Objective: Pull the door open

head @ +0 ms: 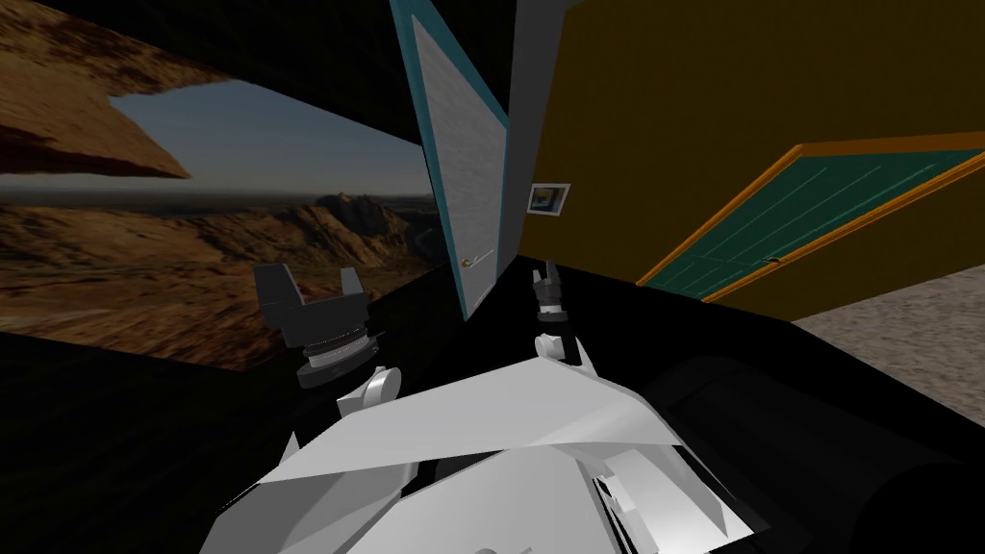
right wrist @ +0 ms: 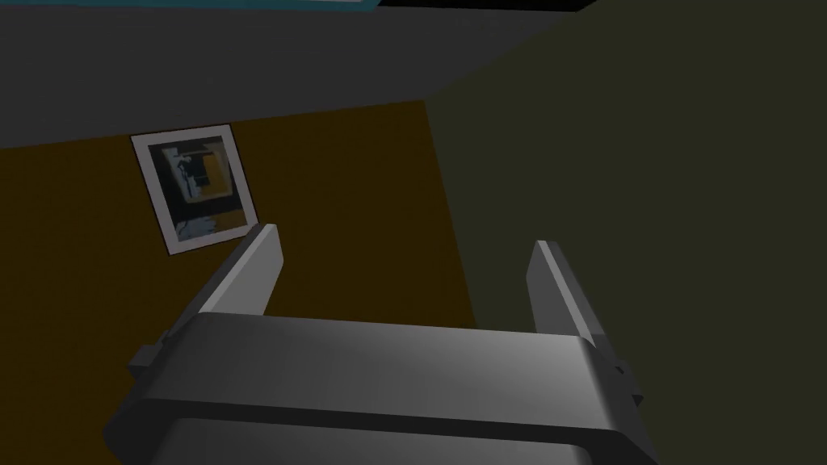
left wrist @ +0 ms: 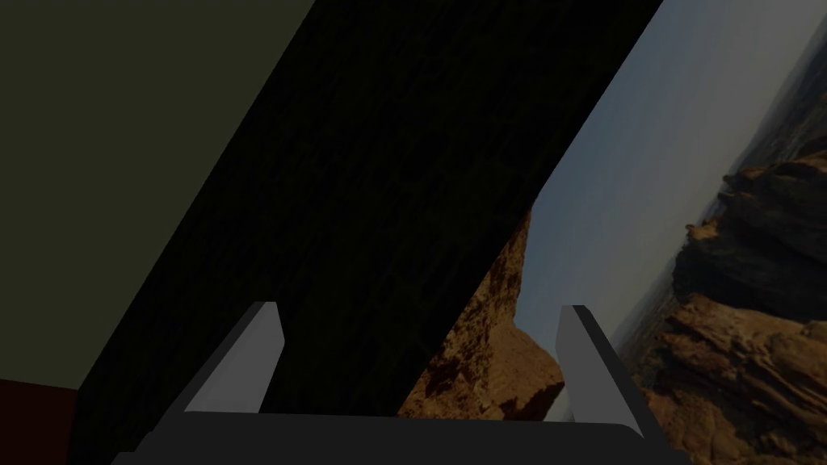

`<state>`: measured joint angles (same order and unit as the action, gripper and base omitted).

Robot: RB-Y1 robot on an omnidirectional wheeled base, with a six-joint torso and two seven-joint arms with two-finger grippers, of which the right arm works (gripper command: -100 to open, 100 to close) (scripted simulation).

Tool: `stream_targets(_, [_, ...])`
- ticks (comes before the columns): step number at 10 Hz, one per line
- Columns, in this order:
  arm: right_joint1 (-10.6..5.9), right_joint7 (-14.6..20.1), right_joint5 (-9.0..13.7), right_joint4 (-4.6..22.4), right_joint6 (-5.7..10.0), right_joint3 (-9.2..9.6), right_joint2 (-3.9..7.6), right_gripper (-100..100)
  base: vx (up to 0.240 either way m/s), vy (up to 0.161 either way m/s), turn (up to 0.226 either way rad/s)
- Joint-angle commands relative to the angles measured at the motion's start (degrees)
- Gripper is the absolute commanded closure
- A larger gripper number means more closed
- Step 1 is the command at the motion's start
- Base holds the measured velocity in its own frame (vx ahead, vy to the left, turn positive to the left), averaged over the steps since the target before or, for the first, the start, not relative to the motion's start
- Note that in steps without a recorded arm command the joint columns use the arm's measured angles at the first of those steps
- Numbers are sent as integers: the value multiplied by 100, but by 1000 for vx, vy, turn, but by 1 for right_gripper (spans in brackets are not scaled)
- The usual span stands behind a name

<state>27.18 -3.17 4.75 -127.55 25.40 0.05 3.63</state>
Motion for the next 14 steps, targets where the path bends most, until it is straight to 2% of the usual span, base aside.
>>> stream_targets(1, [-110,45,34,219,32,28,78,-100,80,-32,114])
stream_targets(9, [-603,307,212,1554,375,355,535,-100,85,-46,153])
stream_targets(10, [-603,307,212,1597,375,355,535,-100,59,-42,61])
stream_targets(12, [-746,383,263,1937,474,449,666,-100,61,-56,129])
stream_targets(13, [-746,383,263,1995,474,449,666,-100,51,-44,90])
stream_targets(14, [-821,423,290,2203,526,498,734,-100,47,-30,148])
